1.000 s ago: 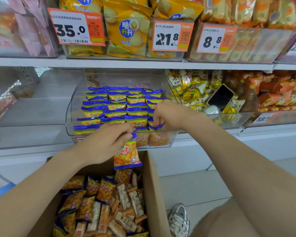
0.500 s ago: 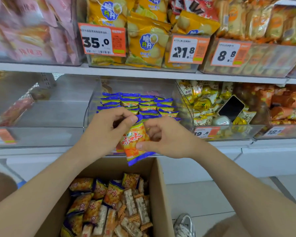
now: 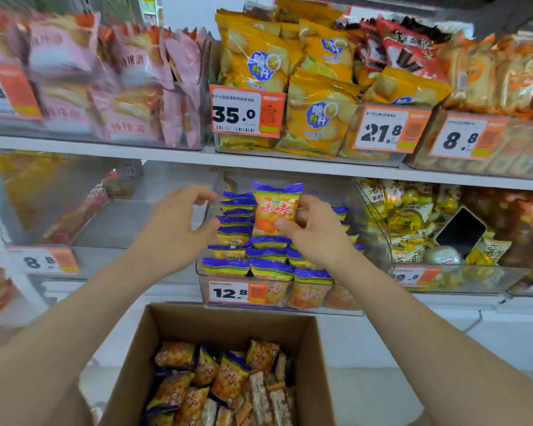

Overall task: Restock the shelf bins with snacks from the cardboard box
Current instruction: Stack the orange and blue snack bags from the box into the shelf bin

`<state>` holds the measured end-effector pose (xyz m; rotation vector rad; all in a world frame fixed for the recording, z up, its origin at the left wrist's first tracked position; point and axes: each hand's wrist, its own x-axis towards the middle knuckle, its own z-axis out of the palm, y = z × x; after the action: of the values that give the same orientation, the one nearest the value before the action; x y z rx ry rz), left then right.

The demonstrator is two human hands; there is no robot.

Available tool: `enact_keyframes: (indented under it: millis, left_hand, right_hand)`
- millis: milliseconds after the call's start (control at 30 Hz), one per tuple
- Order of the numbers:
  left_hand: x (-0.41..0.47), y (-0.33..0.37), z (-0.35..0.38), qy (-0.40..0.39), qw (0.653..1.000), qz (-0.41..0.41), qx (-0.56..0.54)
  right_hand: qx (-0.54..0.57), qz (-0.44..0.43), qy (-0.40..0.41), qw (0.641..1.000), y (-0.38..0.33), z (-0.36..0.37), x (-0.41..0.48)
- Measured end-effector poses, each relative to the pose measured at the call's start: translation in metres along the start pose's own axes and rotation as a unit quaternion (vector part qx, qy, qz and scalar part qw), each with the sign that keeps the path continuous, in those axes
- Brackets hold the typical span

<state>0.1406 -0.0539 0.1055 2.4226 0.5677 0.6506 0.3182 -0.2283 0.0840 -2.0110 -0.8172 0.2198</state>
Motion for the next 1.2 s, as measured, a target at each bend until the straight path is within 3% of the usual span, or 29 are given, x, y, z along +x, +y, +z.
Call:
enact_keyframes:
  millis: [67, 133, 333, 433, 533, 733, 967, 1200]
  left_hand:
    - [0.014, -0.009, 0.004, -0.078, 0.994, -0.079, 0.000]
    - [0.027, -0.018, 0.014, -0.116, 0.988, -0.099, 0.031]
    - [0.034, -0.034, 0.026, -0.069, 0.994, -0.069, 0.039]
    - [0.030, -0.034, 0.026, -0.077, 0.994, -0.079, 0.008]
    - [0.024, -0.032, 0.026, -0.063, 0.995, -0.079, 0.022]
    - [0.011, -0.021, 0.023, -0.036, 0.992, -0.051, 0.106]
    - [0.004, -0.017, 0.024, -0.035, 0.990, -0.032, 0.131]
    - [0.002, -0.030, 0.020, -0.040, 0.993, -0.025, 0.113]
  right_hand:
    - [-0.005, 0.000, 0.046, 0.999, 0.003, 0.023, 0.021]
    - [-0.007, 0.000, 0.078, 0.997, -0.002, 0.044, 0.043]
    - [-0.038, 0.021, 0.166, 0.985, -0.013, 0.089, 0.102]
    - [-0.114, 0.027, 0.140, 0.983, -0.012, 0.094, 0.116]
    - [-0.195, 0.038, 0.061, 0.978, -0.008, 0.095, 0.124]
    - [-0.191, 0.015, -0.022, 0.981, -0.001, 0.085, 0.135]
    - [-0.265, 0.045, 0.066, 0.961, 0.001, 0.092, 0.127]
    - [-0.244, 0.000, 0.058, 0.968, 0.000, 0.076, 0.105]
